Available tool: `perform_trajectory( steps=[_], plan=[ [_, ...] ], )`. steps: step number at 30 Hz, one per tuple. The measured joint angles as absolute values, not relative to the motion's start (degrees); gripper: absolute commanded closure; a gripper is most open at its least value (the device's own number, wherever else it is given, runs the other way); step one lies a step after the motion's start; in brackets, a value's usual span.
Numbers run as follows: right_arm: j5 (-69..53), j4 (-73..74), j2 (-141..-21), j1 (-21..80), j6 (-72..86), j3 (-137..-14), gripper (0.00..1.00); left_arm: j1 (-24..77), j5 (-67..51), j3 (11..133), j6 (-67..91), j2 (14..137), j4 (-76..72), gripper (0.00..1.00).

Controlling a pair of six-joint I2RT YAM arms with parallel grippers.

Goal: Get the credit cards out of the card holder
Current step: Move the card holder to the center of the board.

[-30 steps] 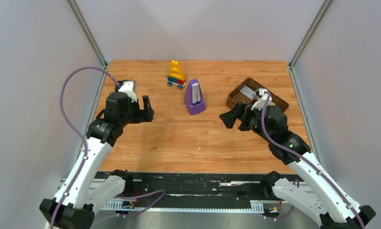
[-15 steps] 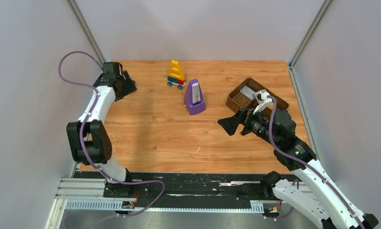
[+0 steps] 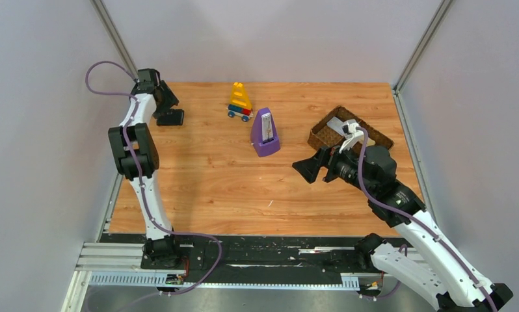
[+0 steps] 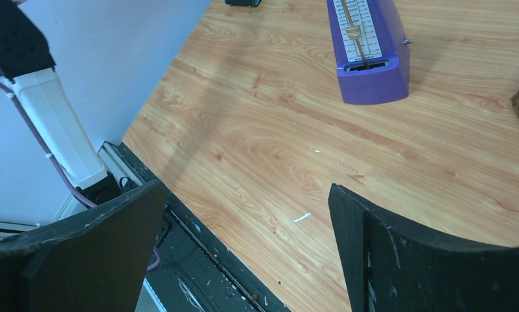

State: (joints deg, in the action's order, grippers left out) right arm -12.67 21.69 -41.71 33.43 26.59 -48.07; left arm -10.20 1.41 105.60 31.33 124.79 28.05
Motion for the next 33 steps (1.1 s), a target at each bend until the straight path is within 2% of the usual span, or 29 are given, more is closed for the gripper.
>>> perform_trajectory(
  steps=[8, 17, 24, 33],
  plan=[
    [-12.03, 21.52, -44.27, 33.43, 25.1, -48.16, 0.0, -10.35, 1.37, 125.51, 28.53, 140.73, 35.48, 0.31],
    [-10.96, 21.52, -45.28, 33.43, 24.69, -48.73, 0.0, -10.39, -1.41, 127.7, 27.09, 141.73, 39.75, 0.41],
    [-10.61, 21.61, -42.7, 33.43, 24.71, -48.84, 0.0, -8.71, -0.91, 119.15, 24.91, 136.38, 40.36, 0.46],
    [-10.59, 21.56, -36.27, 33.43, 25.21, -47.7, 0.0, -1.13, -1.04, 92.27, 23.75, 119.35, 37.65, 0.45]
  ],
)
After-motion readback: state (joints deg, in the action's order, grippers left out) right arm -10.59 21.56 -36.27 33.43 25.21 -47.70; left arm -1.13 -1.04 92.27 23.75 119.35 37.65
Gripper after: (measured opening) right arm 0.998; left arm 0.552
